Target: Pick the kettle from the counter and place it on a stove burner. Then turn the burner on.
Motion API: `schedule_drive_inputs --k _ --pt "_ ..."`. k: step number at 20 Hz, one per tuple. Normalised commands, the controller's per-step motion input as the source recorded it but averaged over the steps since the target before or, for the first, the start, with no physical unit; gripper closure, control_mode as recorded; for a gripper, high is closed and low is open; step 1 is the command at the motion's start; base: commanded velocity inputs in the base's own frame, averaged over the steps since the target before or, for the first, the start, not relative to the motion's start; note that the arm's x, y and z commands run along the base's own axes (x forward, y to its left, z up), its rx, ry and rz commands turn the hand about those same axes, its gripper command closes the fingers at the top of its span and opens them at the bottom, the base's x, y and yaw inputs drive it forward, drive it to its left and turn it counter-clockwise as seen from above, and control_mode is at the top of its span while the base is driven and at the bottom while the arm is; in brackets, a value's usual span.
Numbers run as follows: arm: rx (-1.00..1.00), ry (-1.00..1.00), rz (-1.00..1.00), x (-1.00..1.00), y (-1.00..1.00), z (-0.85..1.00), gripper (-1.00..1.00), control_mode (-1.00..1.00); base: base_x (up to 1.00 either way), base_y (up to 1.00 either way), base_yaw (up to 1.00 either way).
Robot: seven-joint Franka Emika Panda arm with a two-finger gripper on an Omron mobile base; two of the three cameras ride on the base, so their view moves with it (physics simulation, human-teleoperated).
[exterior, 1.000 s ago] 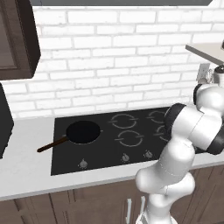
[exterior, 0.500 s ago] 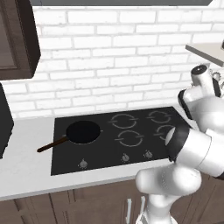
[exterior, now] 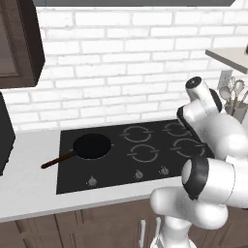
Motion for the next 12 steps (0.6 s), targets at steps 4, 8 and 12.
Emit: schedule_drive_inputs --k 4,8,12 --pt "0.0 0.0 0.0 0.53 0.3 0.0 1.0 -1.0 0.0 0.0 0.0" --pt "0.0 0.0 0.0 0.56 0.19 0.0 1.0 -1.0 0.0 0.0 0.0" --pt "0.0 0.01 0.0 0.41 0.14 -0.12 1.0 -1.0 0.0 0.0 0.0"
